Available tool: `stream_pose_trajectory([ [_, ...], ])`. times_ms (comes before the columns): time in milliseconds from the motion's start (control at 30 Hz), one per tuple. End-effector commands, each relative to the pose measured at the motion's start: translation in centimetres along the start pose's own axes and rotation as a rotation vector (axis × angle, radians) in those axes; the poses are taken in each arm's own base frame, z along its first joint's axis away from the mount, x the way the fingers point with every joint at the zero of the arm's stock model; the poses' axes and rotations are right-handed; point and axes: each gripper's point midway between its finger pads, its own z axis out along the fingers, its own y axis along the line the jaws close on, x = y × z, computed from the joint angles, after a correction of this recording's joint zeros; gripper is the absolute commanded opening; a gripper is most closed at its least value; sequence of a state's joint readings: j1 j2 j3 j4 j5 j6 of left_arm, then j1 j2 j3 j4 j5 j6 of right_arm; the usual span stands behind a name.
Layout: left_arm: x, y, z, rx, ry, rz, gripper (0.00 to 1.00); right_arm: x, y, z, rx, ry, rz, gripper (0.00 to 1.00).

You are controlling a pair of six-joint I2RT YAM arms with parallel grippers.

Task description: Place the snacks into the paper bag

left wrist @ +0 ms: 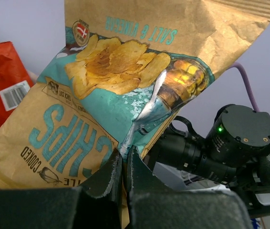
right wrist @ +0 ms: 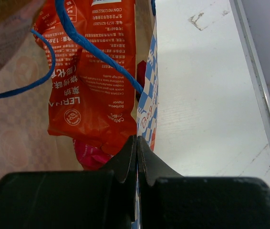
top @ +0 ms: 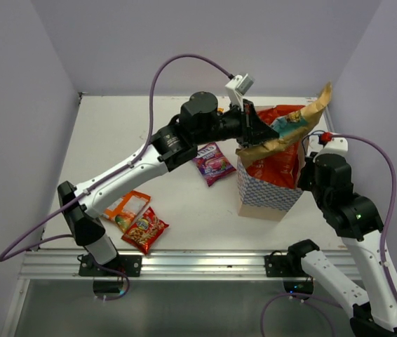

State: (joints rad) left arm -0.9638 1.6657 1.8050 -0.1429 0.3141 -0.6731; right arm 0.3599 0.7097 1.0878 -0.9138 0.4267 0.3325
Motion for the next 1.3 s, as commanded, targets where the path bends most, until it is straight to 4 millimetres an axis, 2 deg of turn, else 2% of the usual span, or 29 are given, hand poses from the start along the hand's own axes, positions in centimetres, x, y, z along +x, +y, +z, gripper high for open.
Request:
stream_pose_trajectory([
  [0,-4.1,-7.1,-1.3,0.258,-0.13,0.035,0.0,-0.4,0.2,-0.2,-0.013,-0.017,0.008,0.0],
  [67,-5.0,-8.4,-1.4,0.281,-0.15,0.056,0.0,-0.4,0.2,-0.1,-0.01,-0.015,0.006,0.0],
  [100,-4.5,-8.5,-1.0,0.282,-0.134,0.053,0.0,-0.4,0.3,-0.1,-0.012,-0.015,0.008,0.0],
  [133,-5.6,-9.7,-1.2,0.303,-0.155,0.067,0.0,-0.4,0.2,0.0,-0.01,-0.014,0.006,0.0],
  [167,-5.3,-9.6,-0.6,0.303,-0.143,0.066,0.0,-0.3,0.2,0.0,-0.008,-0.013,0.007,0.0],
  [233,-6.0,-10.7,-0.7,0.324,-0.154,0.073,0.0,-0.3,0.3,0.1,-0.009,-0.011,0.005,0.0],
  [333,-5.5,-11.0,-0.2,0.338,-0.145,0.061,0.0,-0.3,0.2,0.1,-0.007,-0.011,0.004,0.0],
  [433,-4.2,-10.1,0.6,0.319,-0.119,0.038,0.0,-0.3,0.2,0.1,-0.006,-0.012,0.005,0.0],
  [500,-2.6,-8.5,1.2,0.281,-0.094,0.02,0.0,-0.3,0.2,0.1,-0.006,-0.011,0.004,0.0],
  [567,-2.0,-7.5,1.1,0.248,-0.097,0.018,0.0,-0.3,0.2,0.0,-0.007,-0.014,0.005,0.0],
  [600,-0.5,-6.1,1.5,0.214,-0.073,0.008,0.0,-0.3,0.2,0.0,-0.007,-0.014,0.005,0.0],
  [667,0.2,-4.6,1.5,0.162,-0.076,0.017,0.0,-0.3,0.2,0.0,-0.007,-0.015,0.007,0.0],
  [700,1.6,-3.2,1.7,0.127,-0.052,0.01,0.0,-0.3,0.2,-0.1,-0.008,-0.016,0.008,0.0],
  [767,2.6,-1.3,1.9,0.055,-0.046,0.017,0.0,-0.3,0.1,-0.1,-0.007,-0.015,0.007,0.0],
  [800,3.8,0.1,1.9,0.013,-0.028,0.015,0.0,-0.3,0.2,-0.1,-0.009,-0.015,0.009,0.0],
  [867,4.2,2.1,1.6,-0.076,-0.046,0.019,0.0,-0.3,0.2,-0.1,-0.009,-0.017,0.01,0.0],
  [900,5.3,3.5,1.3,-0.118,-0.033,0.012,0.0,-0.3,0.1,-0.1,-0.009,-0.017,0.01,0.0],
  [1033,5.2,5.4,-0.3,-0.232,-0.071,0.018,0.0,-0.2,0.2,0.0,-0.006,-0.012,0.009,0.0],
  [1067,5.5,6.6,-0.9,-0.306,-0.062,0.02,0.0,-0.3,0.2,0.0,-0.009,-0.014,0.009,0.0],
  [1200,6.4,8.0,-1.6,-0.445,-0.025,0.059,0.0,-0.2,0.2,0.1,-0.006,-0.011,0.007,0.0],
  [1267,7.8,8.7,-1.5,-0.502,0.024,0.082,0.1,-0.2,0.2,0.1,-0.006,-0.011,0.007,0.0],
])
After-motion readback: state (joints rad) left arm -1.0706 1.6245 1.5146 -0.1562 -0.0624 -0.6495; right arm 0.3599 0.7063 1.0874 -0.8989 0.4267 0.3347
